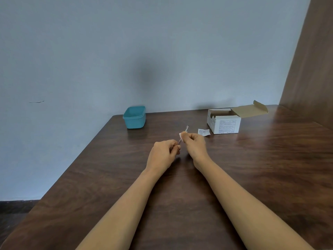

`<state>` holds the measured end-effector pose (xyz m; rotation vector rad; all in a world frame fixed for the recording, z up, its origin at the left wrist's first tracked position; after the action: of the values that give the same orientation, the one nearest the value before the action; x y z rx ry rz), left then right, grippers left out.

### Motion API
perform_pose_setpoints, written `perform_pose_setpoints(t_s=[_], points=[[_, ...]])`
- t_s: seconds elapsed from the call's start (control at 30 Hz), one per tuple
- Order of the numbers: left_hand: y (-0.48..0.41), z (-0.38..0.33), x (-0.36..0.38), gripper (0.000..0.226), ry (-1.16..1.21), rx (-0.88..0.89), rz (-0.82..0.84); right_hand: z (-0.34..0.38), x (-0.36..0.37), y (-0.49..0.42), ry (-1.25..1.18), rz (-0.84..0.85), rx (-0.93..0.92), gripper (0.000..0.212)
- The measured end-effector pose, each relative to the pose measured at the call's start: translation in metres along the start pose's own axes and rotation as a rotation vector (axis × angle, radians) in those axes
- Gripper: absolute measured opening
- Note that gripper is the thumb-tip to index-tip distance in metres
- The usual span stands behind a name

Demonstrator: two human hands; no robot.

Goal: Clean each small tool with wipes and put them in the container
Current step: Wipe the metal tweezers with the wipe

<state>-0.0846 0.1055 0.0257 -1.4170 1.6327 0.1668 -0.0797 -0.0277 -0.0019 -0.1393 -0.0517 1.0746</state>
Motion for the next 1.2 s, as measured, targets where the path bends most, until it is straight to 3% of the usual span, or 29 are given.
perform_pose_setpoints(t_s=[0.17, 0.4, 0.5, 0.6, 0.73, 1.2], points=[[0.001, -0.004, 0.005, 0.018, -0.002, 0.016, 0.026, 0.001, -0.014, -0.006, -0.084, -0.073, 0.034, 0.051], [0.003, -0.007, 0.011, 0.017, -0.055, 0.026, 0.051, -0.007, -0.023, -0.011, -0.257, -0.093, 0.145, 0.033], [0.004, -0.003, 0.008, 0.018, -0.079, 0.012, 0.036, -0.006, -0.015, -0.011, -0.141, 0.011, 0.117, 0.025], [0.004, 0.001, 0.004, 0.021, -0.072, -0.010, 0.002, -0.004, 0.001, -0.008, 0.077, 0.124, 0.008, 0.035], [0.004, 0.005, 0.000, 0.019, -0.084, -0.038, -0.030, 0.000, 0.013, 0.000, 0.239, 0.143, -0.090, 0.032], [0.005, 0.008, -0.005, 0.015, -0.150, -0.043, -0.021, -0.006, 0.013, -0.003, 0.164, 0.283, 0.038, 0.021]])
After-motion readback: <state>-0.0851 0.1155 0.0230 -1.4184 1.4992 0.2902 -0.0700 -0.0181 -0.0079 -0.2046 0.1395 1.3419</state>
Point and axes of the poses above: each hand's wrist, its own y-axis away from the middle knuckle, its own x-axis out of the palm, z = x × y, the point moved 9 cm from there along -y, towards the middle knuckle, and after that the axes turned 2 degrees about -z, right-handed, at the moved point
